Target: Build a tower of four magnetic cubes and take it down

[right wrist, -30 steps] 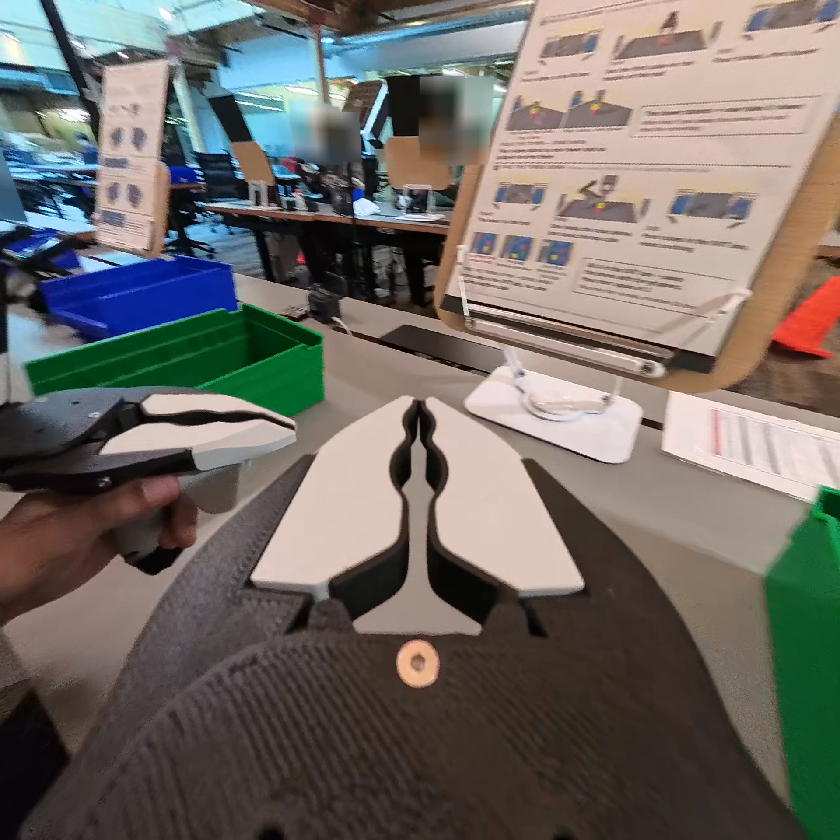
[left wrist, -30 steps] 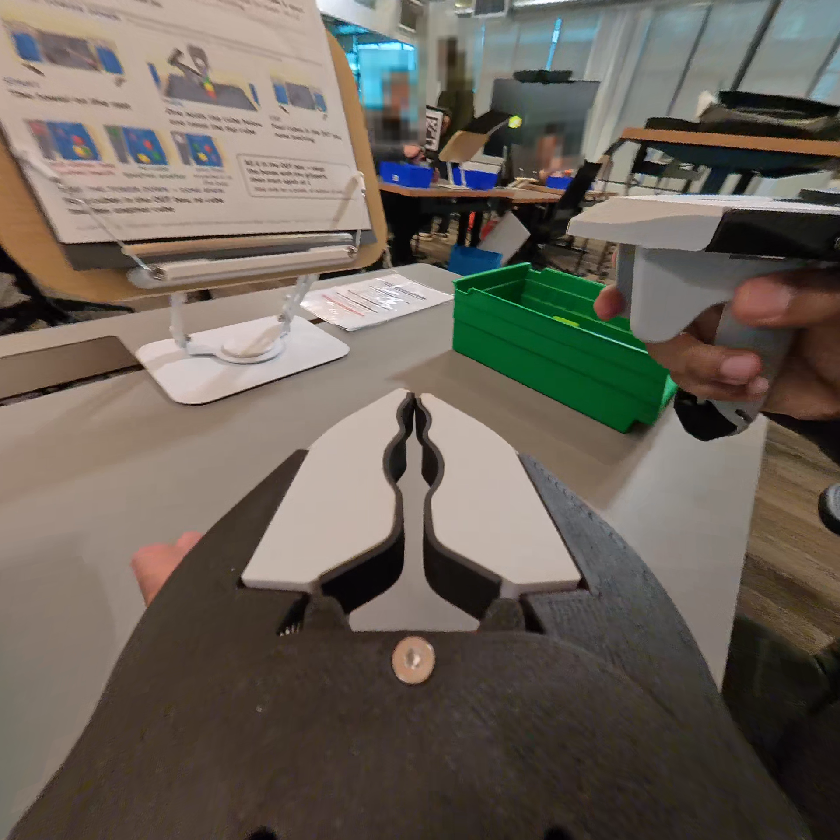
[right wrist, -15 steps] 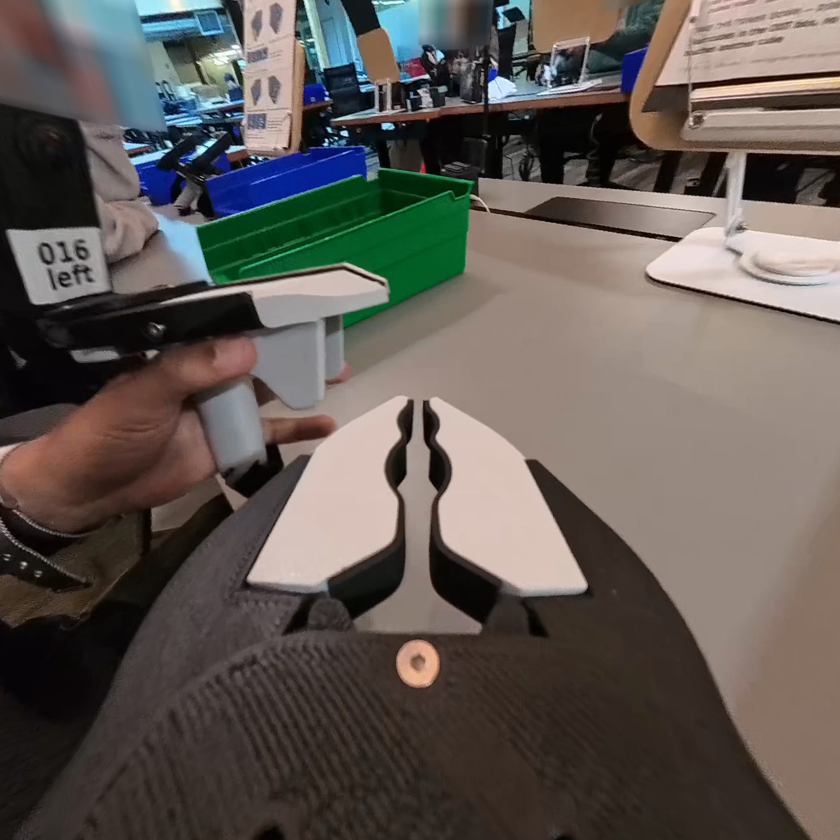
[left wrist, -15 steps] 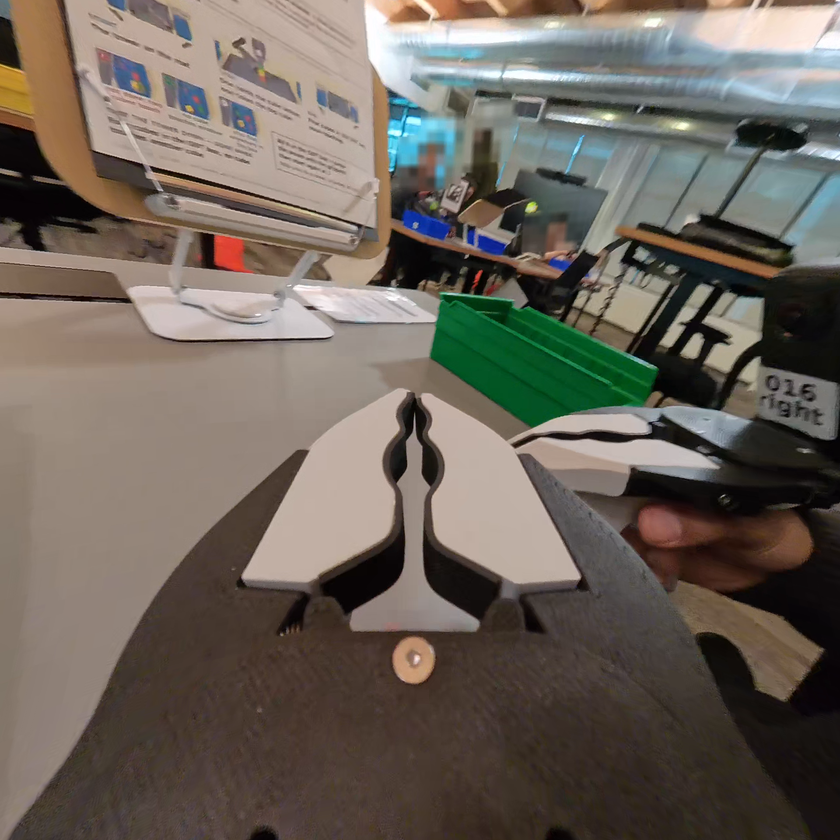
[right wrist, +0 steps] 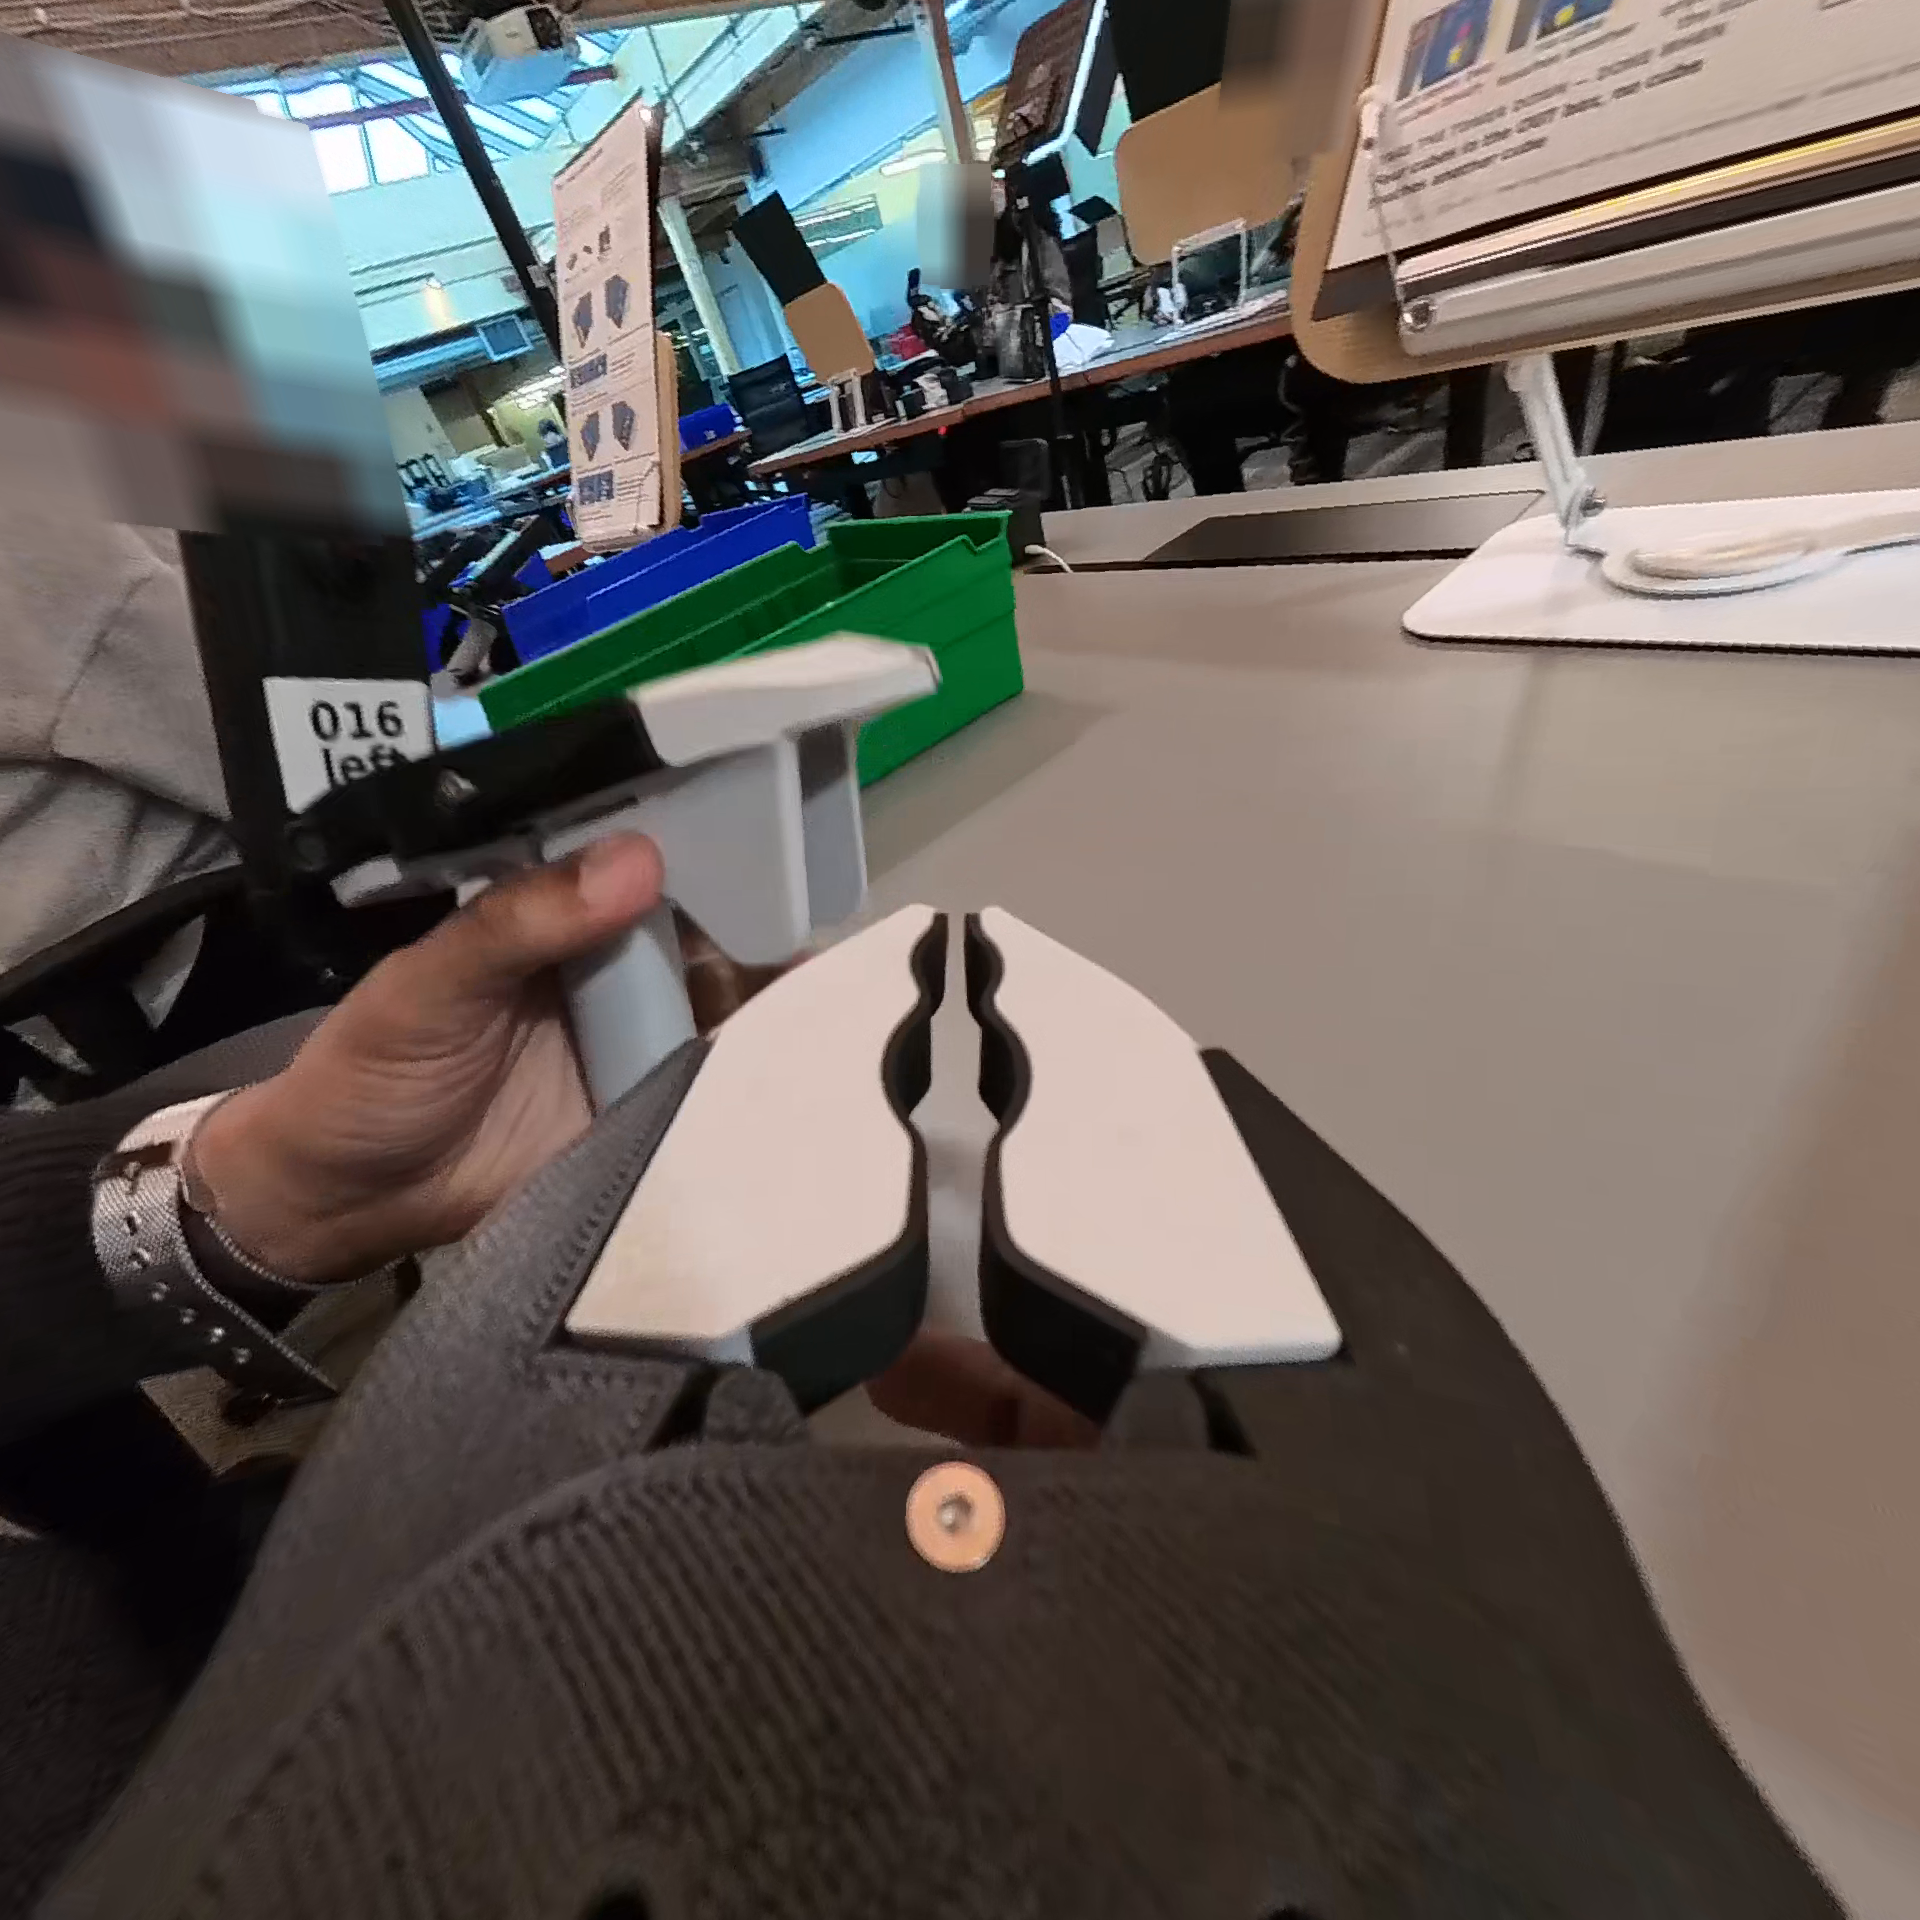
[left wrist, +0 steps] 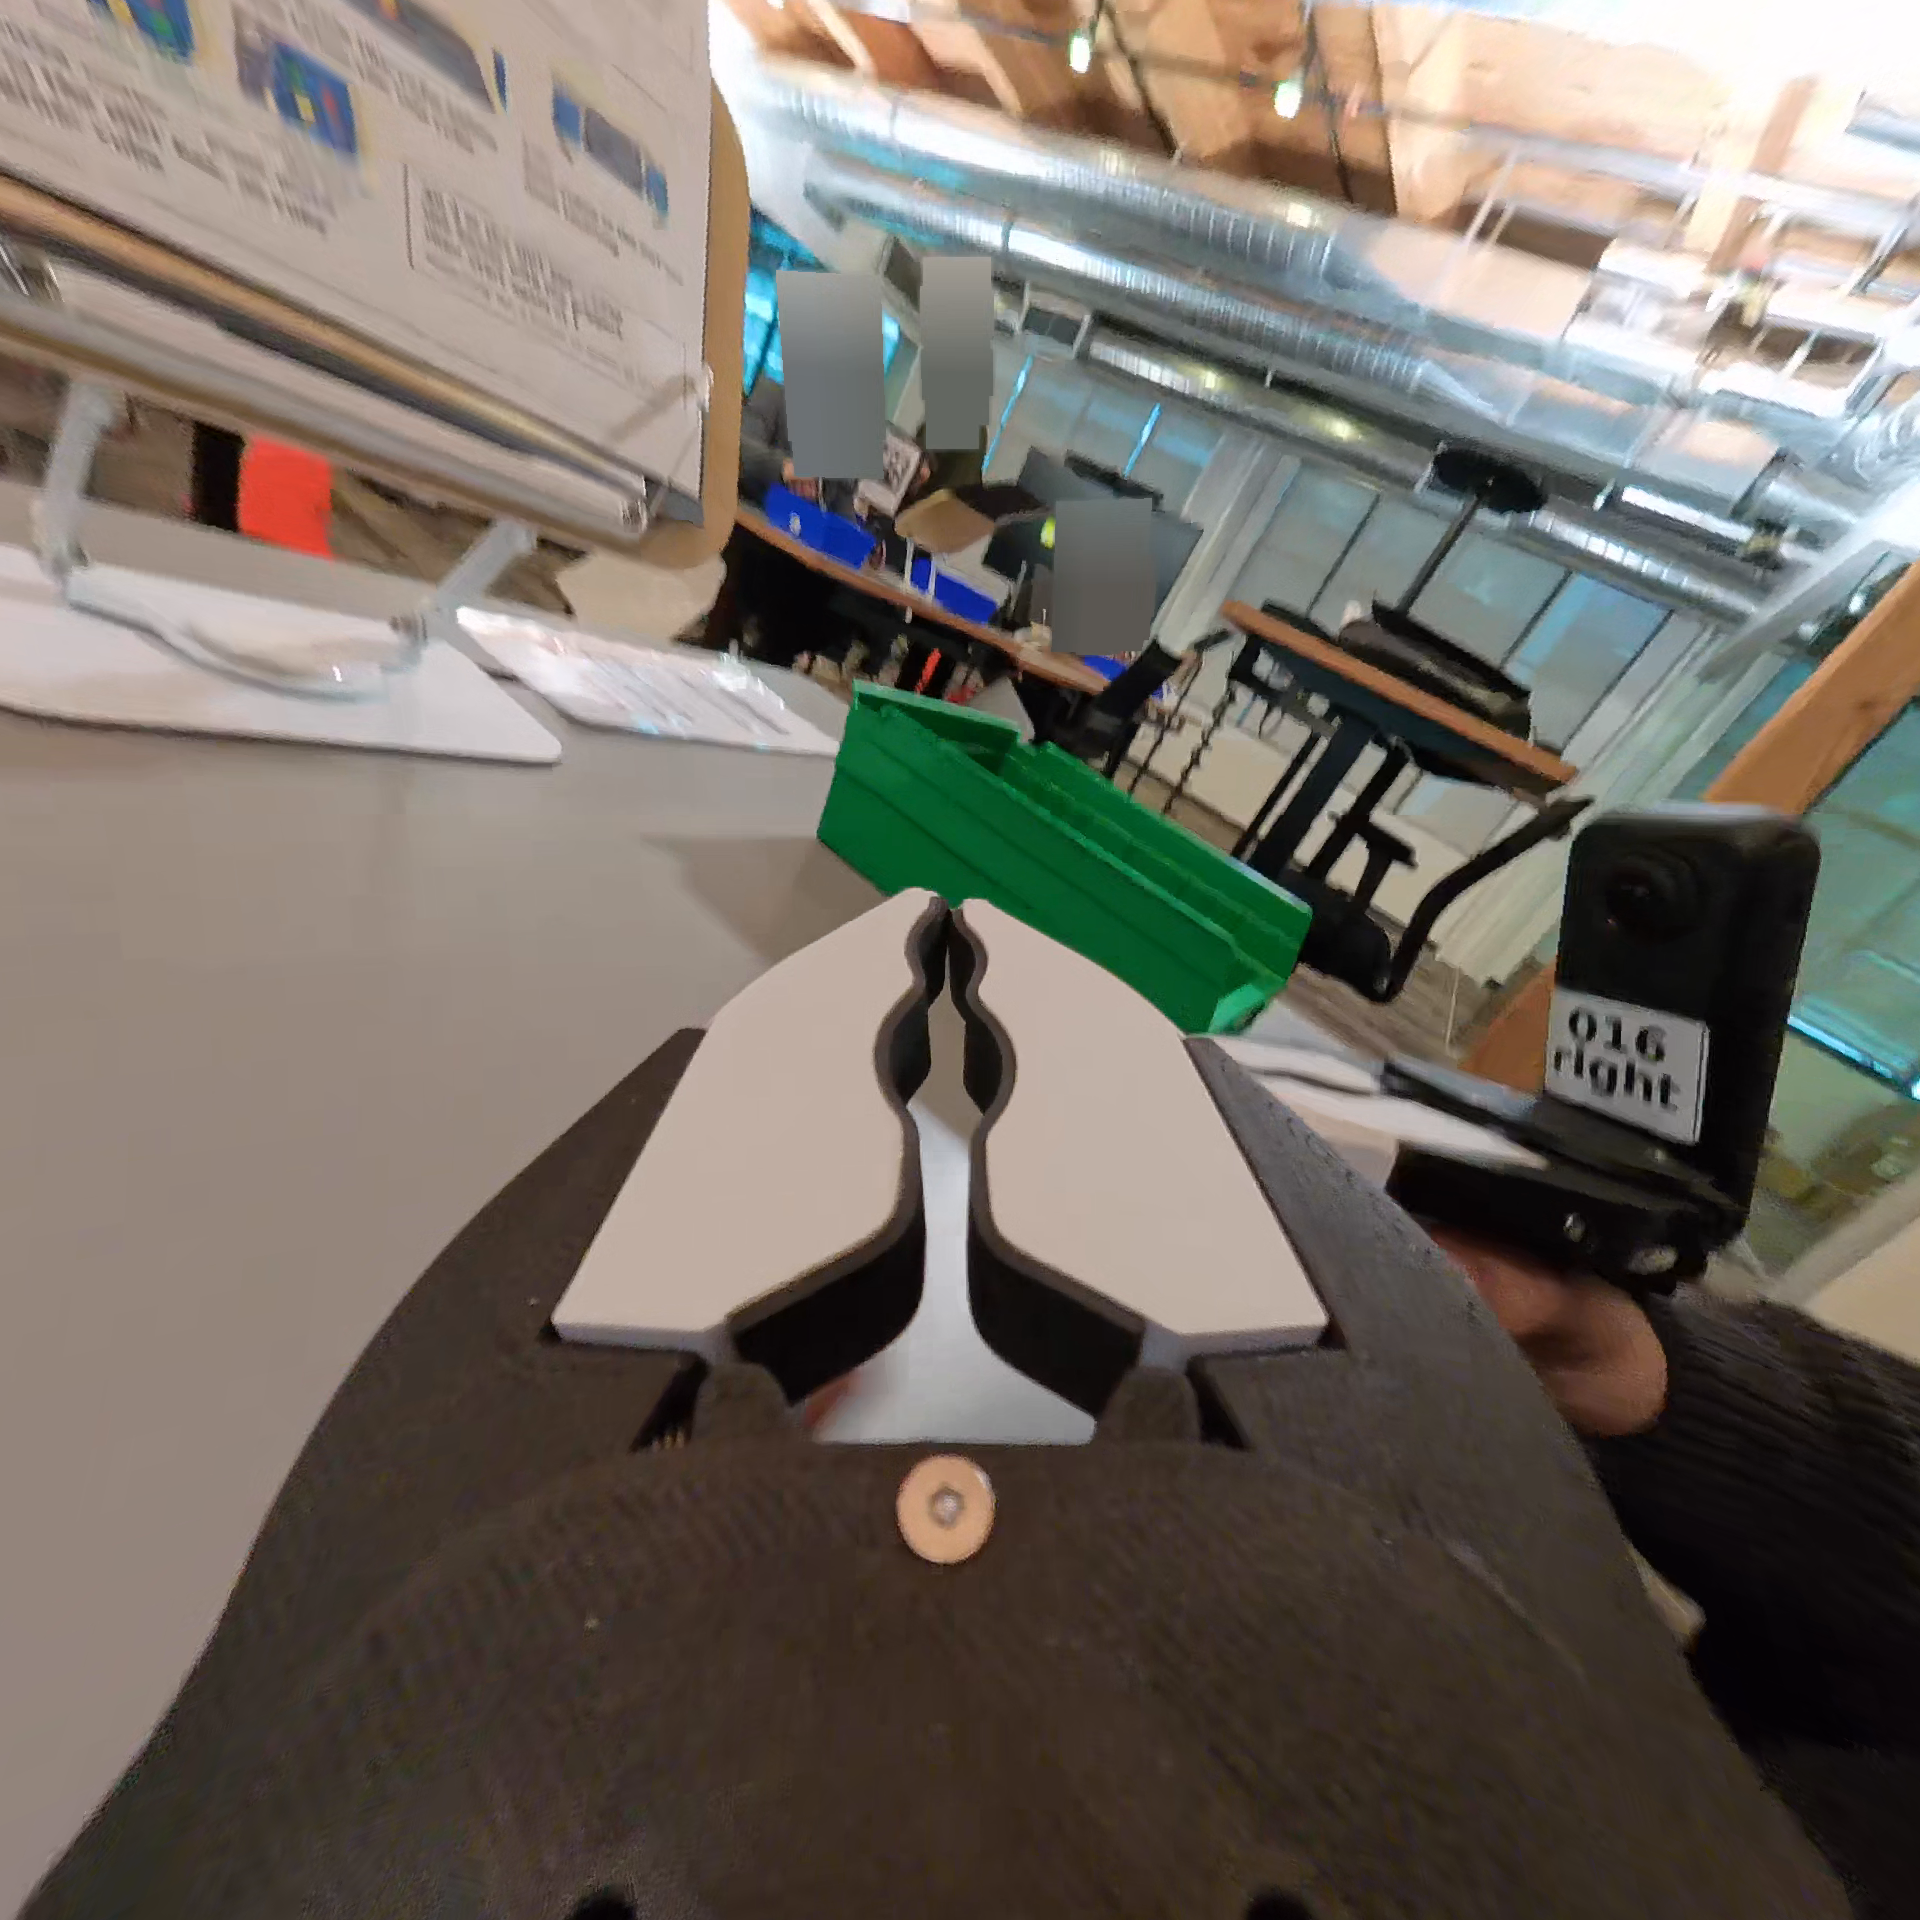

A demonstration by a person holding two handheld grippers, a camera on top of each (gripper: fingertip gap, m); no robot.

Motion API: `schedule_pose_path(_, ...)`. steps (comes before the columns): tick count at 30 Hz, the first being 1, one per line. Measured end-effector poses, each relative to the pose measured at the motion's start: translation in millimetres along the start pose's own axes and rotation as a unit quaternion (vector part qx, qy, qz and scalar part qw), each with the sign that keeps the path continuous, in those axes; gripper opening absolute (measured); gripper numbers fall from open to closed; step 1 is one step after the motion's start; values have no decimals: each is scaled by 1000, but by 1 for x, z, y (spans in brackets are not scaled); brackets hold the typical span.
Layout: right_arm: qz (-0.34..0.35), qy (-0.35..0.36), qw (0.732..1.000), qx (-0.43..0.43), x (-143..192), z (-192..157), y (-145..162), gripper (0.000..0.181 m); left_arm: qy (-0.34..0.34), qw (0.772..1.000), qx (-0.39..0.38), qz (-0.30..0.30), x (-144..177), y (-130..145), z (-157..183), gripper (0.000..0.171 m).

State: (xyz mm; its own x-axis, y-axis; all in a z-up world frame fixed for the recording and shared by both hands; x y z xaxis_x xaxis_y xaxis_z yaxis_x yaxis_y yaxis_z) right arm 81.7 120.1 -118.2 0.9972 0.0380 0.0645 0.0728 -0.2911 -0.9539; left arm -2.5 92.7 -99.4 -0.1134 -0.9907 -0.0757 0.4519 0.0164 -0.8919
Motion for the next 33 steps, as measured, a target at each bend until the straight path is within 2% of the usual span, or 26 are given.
schedule_pose_path(1, -2, 8, 1000, 2, 3, 2, 1, 3, 5, 1000, 3, 10, -2, -4, 2, 0)
schedule_pose_path(4, -1, 29, 1000, 9, 13, 6, 2, 3, 16, 999, 10, -44, -12, -3, 4, 0)
schedule_pose_path(7, 1, 47, 999, 15, 22, 9, 2, 3, 0, 996, -13, -90, -20, 2, -3, 0)
schedule_pose_path(11, -2, 68, 998, 16, 33, 12, 5, 5, -69, 988, -85, -111, -32, 5, -12, 0)
schedule_pose_path(14, -1, 85, 996, 14, 40, 15, 6, 5, -165, 961, -188, -116, -38, 8, -23, 0)
schedule_pose_path(16, -2, 97, 995, 13, 44, 18, 7, 5, -188, 946, -240, -107, -41, 9, -24, 0)
schedule_pose_path(19, -3, 110, 994, 12, 49, 20, 8, 5, -200, 946, -241, -90, -45, 9, -25, 0)
schedule_pose_path(22, -2, 120, 993, 12, 53, 21, 9, 5, -165, 944, -271, -85, -49, 10, -21, 0)
schedule_pose_path(27, -4, 128, 992, 9, 55, 23, 10, 5, -141, 957, -241, -78, -55, 8, -20, 0)
schedule_pose_path(31, -6, 126, 992, 4, 54, 24, 10, 4, -161, 960, -211, -90, -56, 7, -27, 0)
schedule_pose_path(33, -5, 120, 993, -3, 53, 23, 10, 5, -175, 955, -223, -90, -56, 6, -32, 0)
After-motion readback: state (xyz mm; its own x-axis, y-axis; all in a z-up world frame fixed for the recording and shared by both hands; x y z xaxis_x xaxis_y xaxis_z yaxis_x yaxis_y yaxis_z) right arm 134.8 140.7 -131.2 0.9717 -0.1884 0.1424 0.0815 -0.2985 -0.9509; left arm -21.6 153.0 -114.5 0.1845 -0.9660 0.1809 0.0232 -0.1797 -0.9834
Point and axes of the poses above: each gripper's, where its closed fingertips meet, x back along the fingers, y out of its underside, z = x × y across the jaws, the point moved 4 cm from there along x, back along the fingers, and after that the axes turned 5 degrees about -y, right-handed, at the moved point
